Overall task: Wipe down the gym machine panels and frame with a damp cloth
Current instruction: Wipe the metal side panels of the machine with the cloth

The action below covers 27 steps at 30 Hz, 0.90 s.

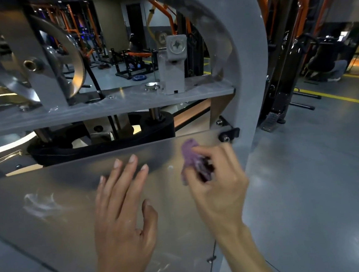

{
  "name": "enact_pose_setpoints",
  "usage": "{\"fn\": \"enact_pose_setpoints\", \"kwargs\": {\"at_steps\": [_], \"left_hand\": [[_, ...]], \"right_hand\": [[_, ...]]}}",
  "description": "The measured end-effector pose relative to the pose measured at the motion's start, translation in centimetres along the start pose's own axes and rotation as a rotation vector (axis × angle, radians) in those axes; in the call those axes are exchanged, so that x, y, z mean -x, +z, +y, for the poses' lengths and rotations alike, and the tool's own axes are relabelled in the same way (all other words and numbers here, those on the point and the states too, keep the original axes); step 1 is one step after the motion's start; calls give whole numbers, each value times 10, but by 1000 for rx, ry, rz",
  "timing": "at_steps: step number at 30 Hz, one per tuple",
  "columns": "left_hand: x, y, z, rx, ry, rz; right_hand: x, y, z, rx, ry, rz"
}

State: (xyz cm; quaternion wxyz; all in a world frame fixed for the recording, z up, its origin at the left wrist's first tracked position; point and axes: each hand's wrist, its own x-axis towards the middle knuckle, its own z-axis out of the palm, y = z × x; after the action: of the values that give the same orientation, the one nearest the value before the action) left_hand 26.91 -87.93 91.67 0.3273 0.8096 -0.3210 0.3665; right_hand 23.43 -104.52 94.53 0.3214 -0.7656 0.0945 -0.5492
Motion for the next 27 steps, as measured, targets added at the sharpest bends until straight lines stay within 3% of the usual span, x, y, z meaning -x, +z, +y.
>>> {"fn": "enact_pose_setpoints", "kwargs": {"at_steps": [4,10,16,21,27], "left_hand": [[1,0,0,-2,-1,3],[-1,0,0,-17,-9,11],[0,-1,3,-6,-26,-4],[-1,-4,-1,-24,-11,-21],[1,-4,0,-29,-25,-46]], "right_hand": [[-15,-20,18,56,73,131],[-3,8,-7,8,-20,-14],[-16,-17,7,50,43,102],[-6,9,-13,-6,-49,-42],[-18,-20,6,48,21,73]]}}
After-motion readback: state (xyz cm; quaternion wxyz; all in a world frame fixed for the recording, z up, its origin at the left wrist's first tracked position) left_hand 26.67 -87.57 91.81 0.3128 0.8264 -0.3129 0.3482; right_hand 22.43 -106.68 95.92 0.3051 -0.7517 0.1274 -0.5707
